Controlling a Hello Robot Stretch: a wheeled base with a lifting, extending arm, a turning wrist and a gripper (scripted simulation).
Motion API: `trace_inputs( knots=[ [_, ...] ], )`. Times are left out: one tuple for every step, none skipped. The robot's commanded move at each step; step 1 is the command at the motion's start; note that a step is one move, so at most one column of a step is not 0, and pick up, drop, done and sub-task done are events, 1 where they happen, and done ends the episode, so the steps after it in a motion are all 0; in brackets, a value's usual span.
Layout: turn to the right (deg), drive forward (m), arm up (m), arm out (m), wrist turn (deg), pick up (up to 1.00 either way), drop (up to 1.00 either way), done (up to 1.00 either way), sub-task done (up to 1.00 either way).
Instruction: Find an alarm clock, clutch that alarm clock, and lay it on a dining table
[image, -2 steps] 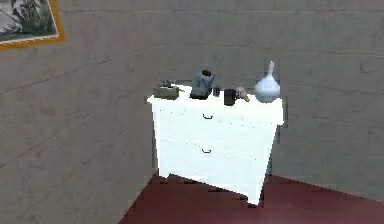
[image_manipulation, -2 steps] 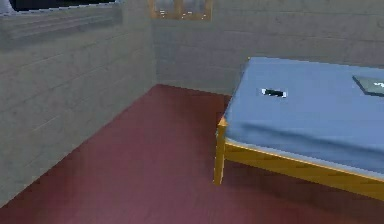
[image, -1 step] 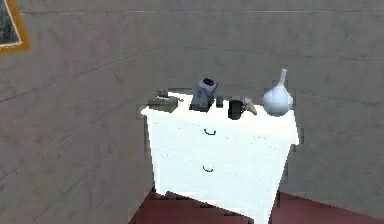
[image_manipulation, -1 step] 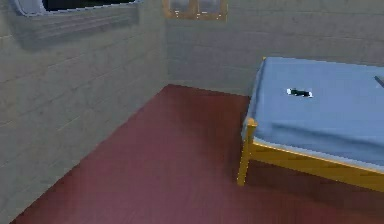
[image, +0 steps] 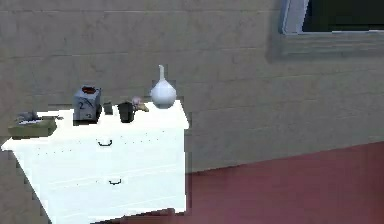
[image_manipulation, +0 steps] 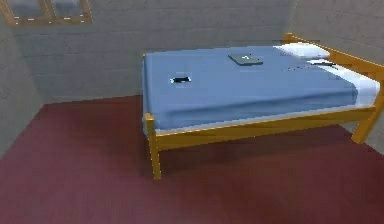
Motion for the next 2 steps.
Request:
trace_inputs(
  knots=[
    [0.0,0.5,0.0,0.0,0.0,0.0,0.0,0.0,0.0],
    [-45.0,0.0,0.0,0.0,0.0,0.0,0.0,0.0,0.0]
  ],
)
